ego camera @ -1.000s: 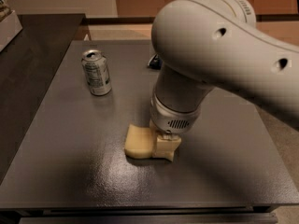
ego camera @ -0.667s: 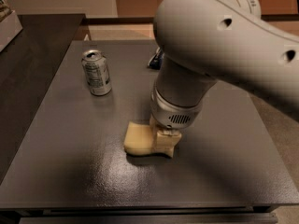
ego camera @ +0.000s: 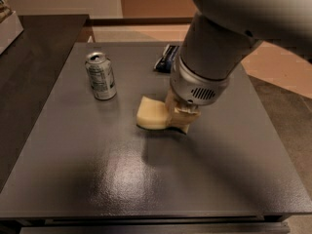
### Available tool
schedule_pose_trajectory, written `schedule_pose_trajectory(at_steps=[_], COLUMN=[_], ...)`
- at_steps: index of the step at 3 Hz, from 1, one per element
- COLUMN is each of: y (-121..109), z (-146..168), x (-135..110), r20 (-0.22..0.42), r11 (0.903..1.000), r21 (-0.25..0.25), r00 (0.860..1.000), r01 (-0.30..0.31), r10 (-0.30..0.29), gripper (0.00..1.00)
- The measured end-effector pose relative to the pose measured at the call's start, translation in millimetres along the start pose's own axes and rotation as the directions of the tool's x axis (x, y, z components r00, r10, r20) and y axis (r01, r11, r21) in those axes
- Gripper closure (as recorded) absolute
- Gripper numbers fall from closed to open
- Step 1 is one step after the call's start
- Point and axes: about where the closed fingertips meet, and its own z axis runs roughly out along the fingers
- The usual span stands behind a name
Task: Pick sponge
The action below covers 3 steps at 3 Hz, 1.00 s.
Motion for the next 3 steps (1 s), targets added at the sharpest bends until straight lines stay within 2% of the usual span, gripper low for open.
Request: schedule_pose_trajectory(at_steps=[2, 3], y=[-35.0, -35.0], z=[-52.8, -52.9], x=[3.1, 3.0], r20=[0.04, 0.04], r11=[0.9956, 0.9955], r21=[0.089, 0.089], r00=[0.999, 0.999], r01=[-0.032, -0.032], r10=[0.028, 0.028], gripper=[1.0, 1.0])
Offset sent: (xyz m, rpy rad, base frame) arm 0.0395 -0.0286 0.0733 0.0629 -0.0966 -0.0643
